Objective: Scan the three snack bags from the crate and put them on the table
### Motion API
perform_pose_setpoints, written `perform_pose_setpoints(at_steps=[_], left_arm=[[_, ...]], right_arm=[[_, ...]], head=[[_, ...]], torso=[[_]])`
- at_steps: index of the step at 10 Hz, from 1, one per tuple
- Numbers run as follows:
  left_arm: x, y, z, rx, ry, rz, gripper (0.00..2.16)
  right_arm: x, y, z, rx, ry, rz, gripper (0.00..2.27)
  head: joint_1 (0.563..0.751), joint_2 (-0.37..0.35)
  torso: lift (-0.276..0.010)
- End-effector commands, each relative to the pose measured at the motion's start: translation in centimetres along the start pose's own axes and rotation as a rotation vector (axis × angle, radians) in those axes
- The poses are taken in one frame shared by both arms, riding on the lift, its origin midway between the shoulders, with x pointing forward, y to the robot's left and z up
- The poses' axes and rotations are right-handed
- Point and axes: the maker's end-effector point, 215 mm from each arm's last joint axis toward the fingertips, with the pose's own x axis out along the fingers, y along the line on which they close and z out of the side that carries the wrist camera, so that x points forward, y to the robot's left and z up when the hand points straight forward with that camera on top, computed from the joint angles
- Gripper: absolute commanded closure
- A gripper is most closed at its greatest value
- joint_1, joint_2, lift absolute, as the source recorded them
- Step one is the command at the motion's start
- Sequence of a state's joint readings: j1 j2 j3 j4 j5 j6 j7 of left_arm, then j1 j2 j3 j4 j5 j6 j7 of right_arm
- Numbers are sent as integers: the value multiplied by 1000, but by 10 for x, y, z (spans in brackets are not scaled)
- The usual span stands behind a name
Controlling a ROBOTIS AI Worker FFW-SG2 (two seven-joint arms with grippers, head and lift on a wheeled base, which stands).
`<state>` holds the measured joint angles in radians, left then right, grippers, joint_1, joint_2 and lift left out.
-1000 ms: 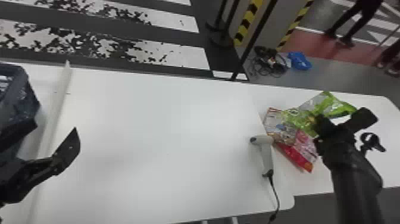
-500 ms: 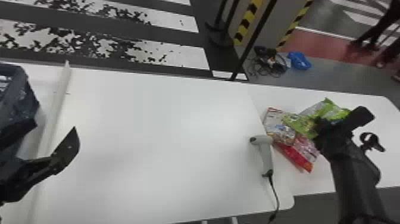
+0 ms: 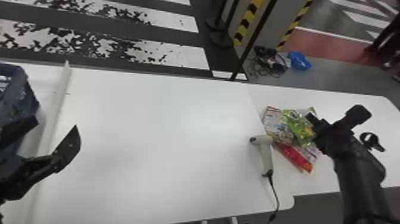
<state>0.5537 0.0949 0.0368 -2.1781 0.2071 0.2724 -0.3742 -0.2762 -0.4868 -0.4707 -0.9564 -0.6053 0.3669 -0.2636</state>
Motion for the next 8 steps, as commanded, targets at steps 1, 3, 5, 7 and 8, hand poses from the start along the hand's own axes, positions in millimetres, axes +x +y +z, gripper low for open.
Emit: perform_pose_setpoints(at_steps=[1,3,5,7,8], left_arm=[[1,0,-2,-5,3,0,33],[2,-2,-1,-5,0,-2,33],[3,-2,1,-3,-4,-2,33],[5,-2,2,-7,-9,1,33],[6,-5,5,-13,-15,1,33]], right_arm=[[-9,0,-5,5,12,28,56],[-40,21,-11,-38,16,114,56],[-100,48,-38,-98,76,250,56],[-167,89,-66,-171,75,414,63],[-209,120,-96,-200,120,526,66]], head=[[695,-350],[695,-350],[695,-350],[695,-350],[695,-350]], torso=[[-94],[-94],[-94],[-94],[-94]])
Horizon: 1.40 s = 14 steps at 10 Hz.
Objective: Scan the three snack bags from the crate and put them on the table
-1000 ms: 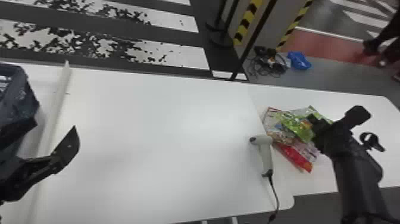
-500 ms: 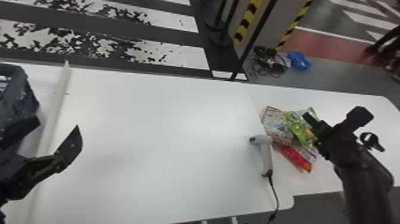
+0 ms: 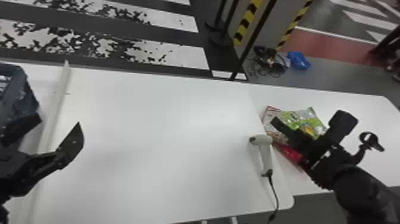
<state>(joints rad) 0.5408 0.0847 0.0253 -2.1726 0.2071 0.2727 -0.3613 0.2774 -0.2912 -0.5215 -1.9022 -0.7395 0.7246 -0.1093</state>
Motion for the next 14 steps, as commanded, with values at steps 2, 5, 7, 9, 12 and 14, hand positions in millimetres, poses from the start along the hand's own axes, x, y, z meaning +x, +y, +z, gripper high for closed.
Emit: perform_pose_setpoints(at_steps=[2,5,7,9,12,14], left_arm=[[2,-9,-2,-25,4,12,33],[-8,-19,-13,-50,46,48,33],[-31,-20,-26,-63,81,76,22],[-53,-21,-39,-85,113,94,22],[-77,-23,-52,-95,147,107,19],[-83,-27,-58,-85,159,119,16]], right_arm=[[-48,115,-53,-99,42,198,66],[-84,236,-93,-227,-58,393,60],[-105,268,-100,-318,-181,382,56],[-124,266,-104,-349,-238,367,53],[-150,229,-109,-333,-247,353,56],[-170,220,-117,-347,-236,372,53]], head=[[695,-350],[695,-213],[695,-121],[695,-68],[695,-62],[695,-89]], torso=[[-94],[-94],[-94],[-94],[-94],[-94]])
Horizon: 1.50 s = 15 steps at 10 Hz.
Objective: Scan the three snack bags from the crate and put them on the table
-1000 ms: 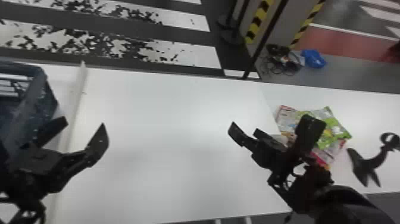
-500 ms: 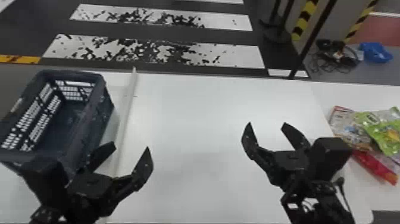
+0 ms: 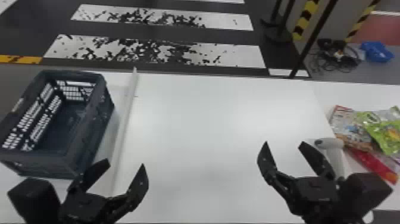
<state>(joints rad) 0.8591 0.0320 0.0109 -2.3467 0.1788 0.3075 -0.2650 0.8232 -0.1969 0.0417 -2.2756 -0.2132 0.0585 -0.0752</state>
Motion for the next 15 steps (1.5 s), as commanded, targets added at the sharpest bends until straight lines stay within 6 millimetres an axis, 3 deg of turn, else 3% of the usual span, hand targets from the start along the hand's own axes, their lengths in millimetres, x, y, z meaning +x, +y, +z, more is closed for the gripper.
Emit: perform_pose_setpoints(at_steps=[1,6,15], left_arm=[[-4,-4,-7,4,13,1,19],[-14,-2,-13,11,1,15,19],[-18,4,8,44,-50,30,16]], right_arm=[[-12,3,-6,-8,15,14,53],[-22,2,-6,-19,32,19,53],[-25,2,0,-6,19,13,53]], head=[[695,-92],[695,-100],[695,-89]], torso=[[-94],[-94],[-94]])
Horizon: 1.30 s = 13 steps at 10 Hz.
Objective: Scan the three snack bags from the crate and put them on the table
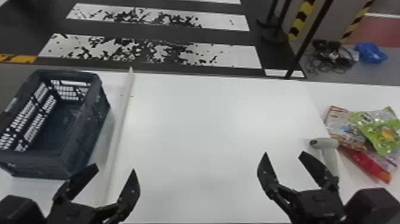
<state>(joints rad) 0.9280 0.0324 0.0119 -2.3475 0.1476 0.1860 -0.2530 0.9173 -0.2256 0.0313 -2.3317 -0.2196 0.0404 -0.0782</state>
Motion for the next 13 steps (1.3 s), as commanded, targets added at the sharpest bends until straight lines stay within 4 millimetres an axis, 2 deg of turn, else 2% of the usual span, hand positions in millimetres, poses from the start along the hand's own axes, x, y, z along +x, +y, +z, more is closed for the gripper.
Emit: perform_pose_setpoints(at_steps=[1,5,8,13], left_arm=[[-1,0,4,8,-5,-1,16],[-2,1,4,11,-4,4,16],[-3,0,16,29,-21,7,16],[-4,-1,19,34,-26,4,16]], right_arm=[[0,1,1,6,-4,0,53],[0,2,4,7,-13,3,53],[2,2,12,6,-28,3,53],[1,3,13,8,-28,3,53]], head=[[695,-86],[695,-80],[695,-76],[695,-75]], torso=[[-94],[-94],[-94],[-94]])
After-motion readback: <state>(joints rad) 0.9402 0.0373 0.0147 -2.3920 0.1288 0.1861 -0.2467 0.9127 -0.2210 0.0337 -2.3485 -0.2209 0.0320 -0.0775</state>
